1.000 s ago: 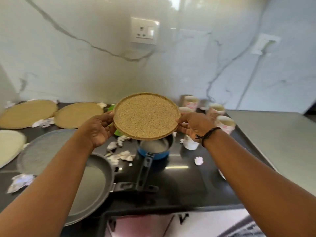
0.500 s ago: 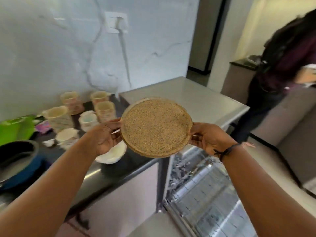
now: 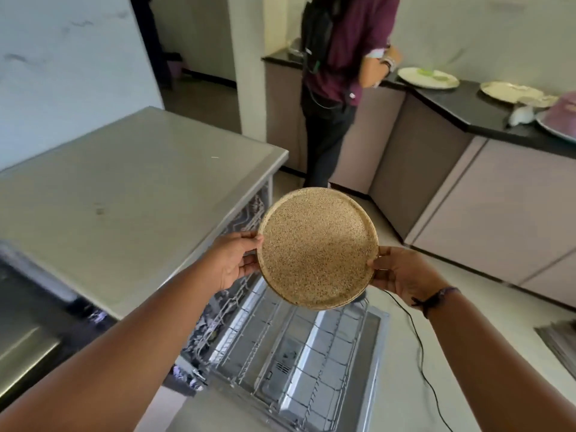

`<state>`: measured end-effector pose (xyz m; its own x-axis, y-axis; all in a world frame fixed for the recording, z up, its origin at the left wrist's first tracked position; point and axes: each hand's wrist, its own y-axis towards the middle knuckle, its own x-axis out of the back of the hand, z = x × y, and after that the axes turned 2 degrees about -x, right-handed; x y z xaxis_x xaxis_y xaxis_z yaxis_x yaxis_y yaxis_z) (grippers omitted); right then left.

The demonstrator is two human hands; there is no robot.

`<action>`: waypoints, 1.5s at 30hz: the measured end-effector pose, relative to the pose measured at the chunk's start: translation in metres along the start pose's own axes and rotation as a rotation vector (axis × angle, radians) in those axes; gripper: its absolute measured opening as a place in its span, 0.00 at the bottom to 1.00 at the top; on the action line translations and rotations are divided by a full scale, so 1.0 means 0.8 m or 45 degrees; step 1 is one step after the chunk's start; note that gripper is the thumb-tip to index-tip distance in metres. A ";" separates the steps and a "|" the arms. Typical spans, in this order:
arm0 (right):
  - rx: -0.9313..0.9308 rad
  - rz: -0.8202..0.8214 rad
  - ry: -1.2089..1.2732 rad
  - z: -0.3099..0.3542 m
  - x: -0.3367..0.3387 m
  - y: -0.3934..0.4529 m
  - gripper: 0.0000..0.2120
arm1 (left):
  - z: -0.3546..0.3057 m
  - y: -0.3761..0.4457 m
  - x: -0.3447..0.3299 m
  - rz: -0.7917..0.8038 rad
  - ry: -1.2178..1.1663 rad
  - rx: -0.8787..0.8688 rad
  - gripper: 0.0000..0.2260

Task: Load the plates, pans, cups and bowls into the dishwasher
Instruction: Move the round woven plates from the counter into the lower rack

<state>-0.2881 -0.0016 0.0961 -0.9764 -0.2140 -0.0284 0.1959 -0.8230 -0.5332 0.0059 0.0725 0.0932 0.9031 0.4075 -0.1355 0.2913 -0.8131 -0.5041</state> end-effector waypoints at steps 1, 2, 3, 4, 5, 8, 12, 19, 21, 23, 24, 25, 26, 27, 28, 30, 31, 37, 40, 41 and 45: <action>-0.006 -0.066 -0.002 -0.011 0.011 0.010 0.09 | 0.006 0.015 -0.012 0.020 0.033 0.018 0.03; -0.008 -0.120 -0.002 -0.020 0.019 0.020 0.08 | 0.012 0.027 -0.022 0.034 0.058 0.027 0.03; -0.004 -0.171 -0.004 -0.028 0.026 0.031 0.07 | 0.017 0.040 -0.033 0.048 0.078 0.029 0.04; 0.002 -0.222 -0.024 -0.034 0.033 0.041 0.06 | 0.021 0.053 -0.042 0.054 0.103 0.020 0.05; 0.014 -0.276 -0.063 -0.038 0.039 0.052 0.05 | 0.023 0.066 -0.051 0.060 0.139 0.000 0.06; 0.065 -0.431 -0.249 -0.038 0.056 0.084 0.08 | 0.019 0.103 -0.072 0.117 0.294 -0.145 0.06; 0.183 -0.627 -0.570 -0.028 0.069 0.131 0.10 | 0.008 0.165 -0.089 0.202 0.639 -0.405 0.06; 0.167 -0.784 -1.054 -0.073 0.080 0.209 0.12 | 0.049 0.280 -0.119 0.201 0.825 -0.376 0.06; 0.129 -0.768 -1.149 -0.097 0.085 0.233 0.13 | 0.074 0.309 -0.122 0.196 0.864 -0.348 0.06; 0.089 -0.756 -1.234 -0.124 0.095 0.266 0.15 | 0.105 0.343 -0.129 0.170 0.895 -0.324 0.07; 0.061 -0.751 -1.254 -0.135 0.098 0.279 0.16 | 0.119 0.354 -0.130 0.150 0.928 -0.323 0.07; 0.034 -0.747 -1.260 -0.146 0.102 0.293 0.15 | 0.134 0.366 -0.133 0.130 0.954 -0.316 0.08; 0.021 -0.749 -1.269 -0.161 0.106 0.308 0.14 | 0.150 0.381 -0.136 0.118 0.967 -0.299 0.09; 0.034 -0.747 -1.293 -0.172 0.109 0.321 0.13 | 0.163 0.392 -0.139 0.103 0.972 -0.275 0.11; 0.050 -0.740 -1.309 -0.188 0.113 0.337 0.12 | 0.180 0.409 -0.144 0.086 0.979 -0.244 0.11; 0.080 -0.724 -1.306 -0.211 0.117 0.363 0.11 | 0.204 0.437 -0.150 0.046 0.960 -0.158 0.10; 0.070 -0.713 -1.289 -0.222 0.119 0.377 0.10 | 0.217 0.452 -0.154 0.024 0.945 -0.108 0.10; -0.109 -0.743 -1.271 -0.277 0.127 0.441 0.10 | 0.278 0.526 -0.175 -0.022 0.964 -0.042 0.10; -0.160 -0.713 -1.294 -0.298 0.133 0.459 0.10 | 0.297 0.546 -0.183 0.006 0.995 -0.032 0.09; -0.177 -0.689 -1.282 -0.306 0.135 0.464 0.10 | 0.303 0.551 -0.184 0.019 1.001 -0.025 0.09; -0.236 -0.646 -1.271 -0.329 0.140 0.484 0.09 | 0.321 0.565 -0.188 0.062 1.032 -0.011 0.08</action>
<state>-0.3452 -0.2058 -0.3358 -0.4142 -0.2701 0.8692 -0.2990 -0.8616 -0.4102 -0.0790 -0.2492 -0.3334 0.8615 -0.0534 0.5049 0.2455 -0.8266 -0.5064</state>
